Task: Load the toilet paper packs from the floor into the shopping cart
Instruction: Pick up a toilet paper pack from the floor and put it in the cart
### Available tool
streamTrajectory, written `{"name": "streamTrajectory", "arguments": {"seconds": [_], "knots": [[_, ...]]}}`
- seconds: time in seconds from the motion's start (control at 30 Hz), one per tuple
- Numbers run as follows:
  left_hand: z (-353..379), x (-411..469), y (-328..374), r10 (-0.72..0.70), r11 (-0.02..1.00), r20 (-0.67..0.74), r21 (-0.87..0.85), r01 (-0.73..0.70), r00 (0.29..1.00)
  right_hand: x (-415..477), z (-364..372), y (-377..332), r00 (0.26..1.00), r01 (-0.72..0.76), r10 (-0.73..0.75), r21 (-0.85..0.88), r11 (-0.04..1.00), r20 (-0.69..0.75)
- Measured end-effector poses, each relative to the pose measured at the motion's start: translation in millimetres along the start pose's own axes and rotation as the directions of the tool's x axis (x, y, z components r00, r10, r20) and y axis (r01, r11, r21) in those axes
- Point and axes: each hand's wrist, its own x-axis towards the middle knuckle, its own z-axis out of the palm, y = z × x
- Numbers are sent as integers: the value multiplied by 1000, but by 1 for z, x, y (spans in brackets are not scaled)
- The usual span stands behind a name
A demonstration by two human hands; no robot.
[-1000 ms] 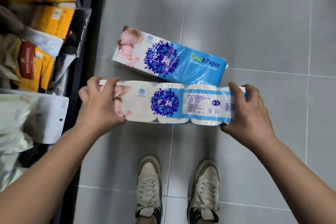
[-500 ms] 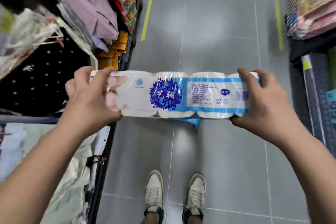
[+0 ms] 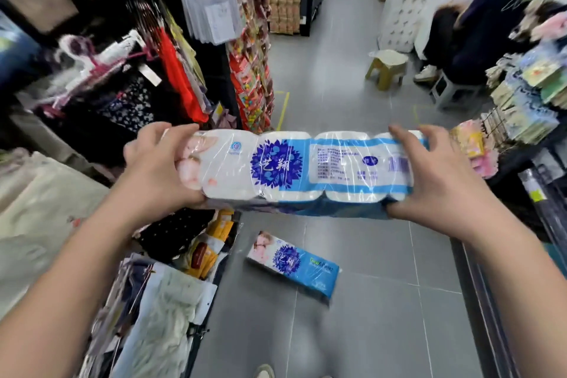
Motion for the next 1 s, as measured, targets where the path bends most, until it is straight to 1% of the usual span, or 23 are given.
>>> {"name": "streamTrajectory", "arguments": {"seconds": [0.07,0.2,0.37,0.5,0.67,0.83,1.0], "knots": [[-33,-9,10,19,1000,-36,-19,-19,999,-7,-33,-14,1000,12,-12,-8,1000,-29],[-86,-28,23,71,997,-113,21,-69,991,-22,-74,-36,997,38,-39,-12,999,-64],[-123,-44,20,81,995,-106,61,-75,991,-32,-88,-55,997,65,-64,12,998,-47],[-136,-45,15,71,996,-121,56,-65,990,-29,-90,-70,992,95,-94,9,995,-86],[-141,-47,4,10,999,-132,49,-4,991,-15,-92,-84,988,124,-123,10,992,-89],[-152,-67,-4,-66,995,-175,60,78,982,4,-97,-98,974,218,-215,30,976,-74],[-152,-110,-7,-191,975,-226,71,212,955,18,-89,-107,936,352,-352,82,932,-17]]}}
